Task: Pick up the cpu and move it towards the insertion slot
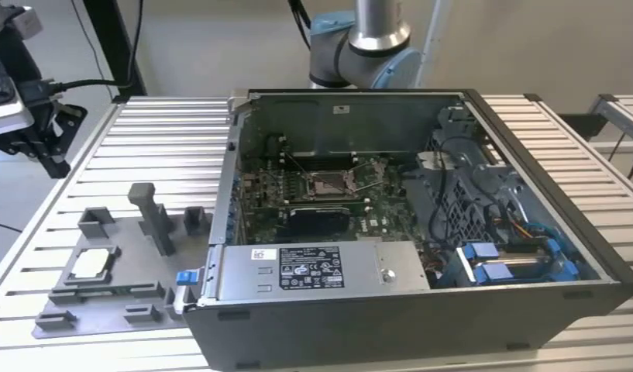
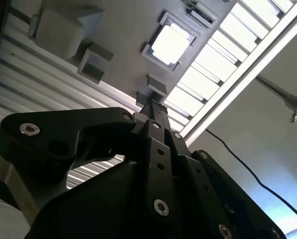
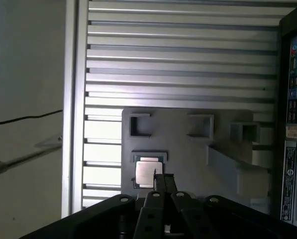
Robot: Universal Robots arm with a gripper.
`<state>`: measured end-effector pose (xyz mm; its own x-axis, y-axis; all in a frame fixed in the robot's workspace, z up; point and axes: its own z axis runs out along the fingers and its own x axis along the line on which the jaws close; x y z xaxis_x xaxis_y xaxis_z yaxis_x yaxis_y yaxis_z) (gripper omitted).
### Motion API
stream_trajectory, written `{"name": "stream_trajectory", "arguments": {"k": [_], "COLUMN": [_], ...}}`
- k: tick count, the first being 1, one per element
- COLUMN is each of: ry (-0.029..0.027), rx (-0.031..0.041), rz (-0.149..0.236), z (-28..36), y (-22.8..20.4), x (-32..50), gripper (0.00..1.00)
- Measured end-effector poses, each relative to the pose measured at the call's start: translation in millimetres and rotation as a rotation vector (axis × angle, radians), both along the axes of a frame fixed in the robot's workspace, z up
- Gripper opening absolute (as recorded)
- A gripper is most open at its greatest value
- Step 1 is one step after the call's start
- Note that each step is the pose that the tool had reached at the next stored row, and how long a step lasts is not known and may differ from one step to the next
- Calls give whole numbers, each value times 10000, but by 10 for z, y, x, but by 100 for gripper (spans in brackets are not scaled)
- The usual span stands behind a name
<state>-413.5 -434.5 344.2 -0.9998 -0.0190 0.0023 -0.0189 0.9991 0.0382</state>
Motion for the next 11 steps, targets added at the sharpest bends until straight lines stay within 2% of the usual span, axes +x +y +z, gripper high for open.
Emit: {"name": "stream_trajectory", "arguments": {"k": [9, 10, 11], "ry": [0, -1, -1], "rx": [0, 0, 0], "rz": [1, 1, 1], "z": [0, -1, -1], "y": [-11, -12, -12], "x": [-8, -8, -9], "gripper": [0, 100, 100]}}
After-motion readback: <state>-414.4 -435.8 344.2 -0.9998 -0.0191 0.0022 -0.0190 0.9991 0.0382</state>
